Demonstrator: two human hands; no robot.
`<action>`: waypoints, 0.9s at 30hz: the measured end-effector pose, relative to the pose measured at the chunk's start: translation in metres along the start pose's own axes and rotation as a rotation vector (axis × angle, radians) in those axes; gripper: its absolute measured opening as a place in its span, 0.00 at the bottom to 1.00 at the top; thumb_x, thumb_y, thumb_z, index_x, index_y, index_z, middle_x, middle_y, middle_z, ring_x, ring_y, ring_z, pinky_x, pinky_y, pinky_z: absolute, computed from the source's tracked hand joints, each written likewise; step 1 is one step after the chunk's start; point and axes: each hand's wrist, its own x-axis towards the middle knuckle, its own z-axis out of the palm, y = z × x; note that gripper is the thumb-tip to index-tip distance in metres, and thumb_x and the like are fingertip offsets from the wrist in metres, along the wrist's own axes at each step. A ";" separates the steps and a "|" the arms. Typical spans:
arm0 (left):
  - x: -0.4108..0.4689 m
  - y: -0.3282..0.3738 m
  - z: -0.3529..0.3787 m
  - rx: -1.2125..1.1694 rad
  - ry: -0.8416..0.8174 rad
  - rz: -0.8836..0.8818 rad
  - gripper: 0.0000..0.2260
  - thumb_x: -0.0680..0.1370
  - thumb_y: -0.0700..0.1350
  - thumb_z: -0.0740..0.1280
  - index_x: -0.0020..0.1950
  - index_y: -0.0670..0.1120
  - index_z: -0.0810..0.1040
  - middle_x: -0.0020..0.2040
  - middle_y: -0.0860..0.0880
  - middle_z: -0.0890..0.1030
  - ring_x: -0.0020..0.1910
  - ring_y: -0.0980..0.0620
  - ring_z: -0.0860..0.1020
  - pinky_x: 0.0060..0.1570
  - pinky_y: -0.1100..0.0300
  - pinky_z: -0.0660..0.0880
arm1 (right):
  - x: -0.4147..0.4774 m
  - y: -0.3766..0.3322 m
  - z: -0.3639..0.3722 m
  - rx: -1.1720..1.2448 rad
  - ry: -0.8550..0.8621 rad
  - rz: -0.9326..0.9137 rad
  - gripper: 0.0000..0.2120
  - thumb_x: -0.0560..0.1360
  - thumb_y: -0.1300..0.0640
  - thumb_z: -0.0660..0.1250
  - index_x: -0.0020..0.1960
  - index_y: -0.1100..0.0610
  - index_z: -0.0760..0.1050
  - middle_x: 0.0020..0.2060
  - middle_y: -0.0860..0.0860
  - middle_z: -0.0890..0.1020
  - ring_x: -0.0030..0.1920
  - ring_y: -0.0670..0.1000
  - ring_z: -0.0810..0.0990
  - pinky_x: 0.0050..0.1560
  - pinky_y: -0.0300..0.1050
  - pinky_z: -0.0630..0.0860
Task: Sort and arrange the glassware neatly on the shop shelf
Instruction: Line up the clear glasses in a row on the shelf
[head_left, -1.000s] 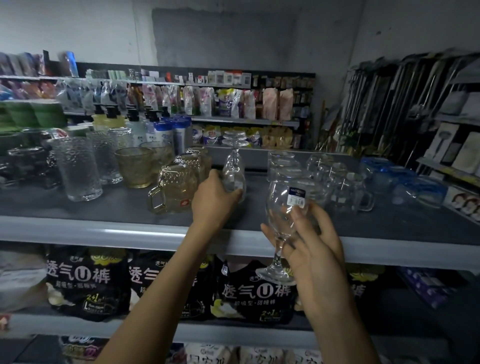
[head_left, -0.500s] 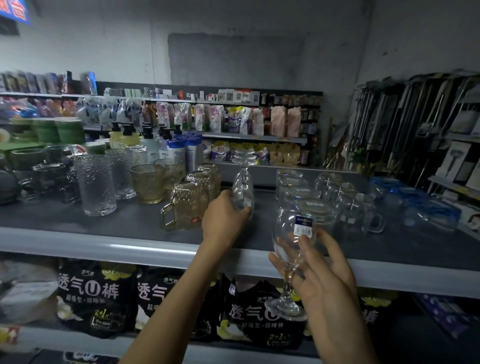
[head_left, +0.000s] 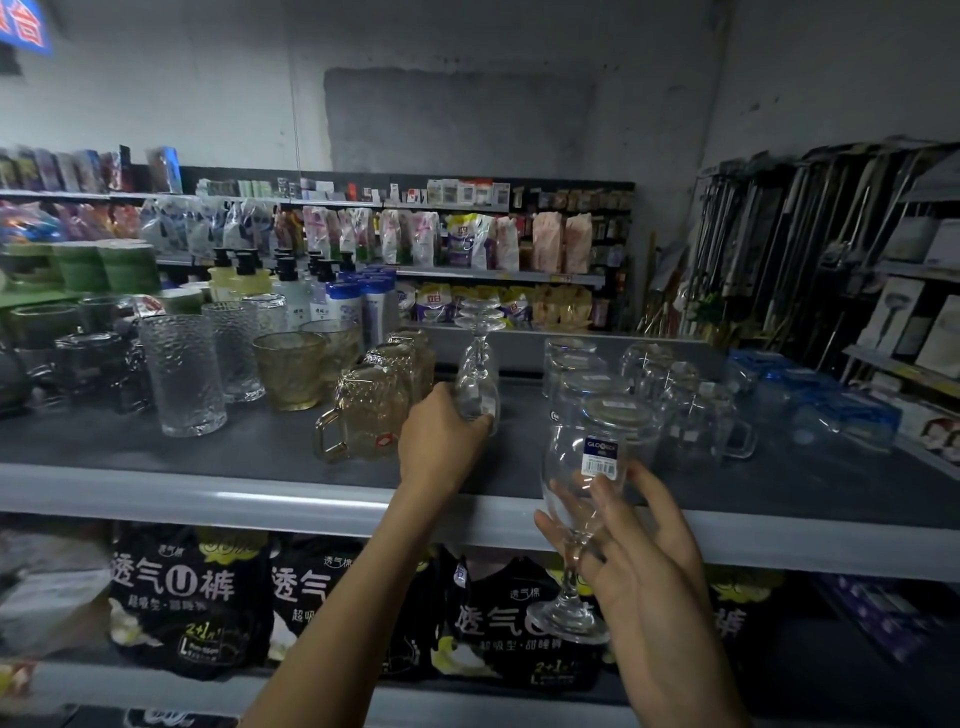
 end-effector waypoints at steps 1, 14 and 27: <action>-0.001 0.000 0.000 -0.003 0.001 -0.001 0.21 0.76 0.57 0.72 0.62 0.45 0.77 0.56 0.44 0.84 0.54 0.40 0.82 0.52 0.48 0.79 | 0.000 0.000 0.000 -0.002 0.002 -0.001 0.22 0.73 0.59 0.71 0.67 0.58 0.76 0.61 0.60 0.83 0.58 0.60 0.85 0.52 0.57 0.84; -0.002 -0.002 0.000 -0.016 -0.007 -0.010 0.23 0.73 0.53 0.77 0.62 0.45 0.76 0.55 0.44 0.84 0.53 0.41 0.82 0.51 0.48 0.80 | -0.006 0.004 0.001 -0.021 0.017 -0.003 0.20 0.75 0.59 0.70 0.67 0.58 0.76 0.61 0.60 0.83 0.59 0.60 0.85 0.55 0.59 0.83; -0.003 0.001 -0.002 -0.011 -0.017 -0.030 0.22 0.75 0.52 0.76 0.62 0.43 0.75 0.56 0.42 0.83 0.54 0.39 0.82 0.49 0.50 0.78 | -0.015 0.003 0.001 -0.034 0.045 -0.016 0.19 0.76 0.60 0.69 0.67 0.59 0.76 0.58 0.61 0.84 0.58 0.61 0.85 0.54 0.58 0.84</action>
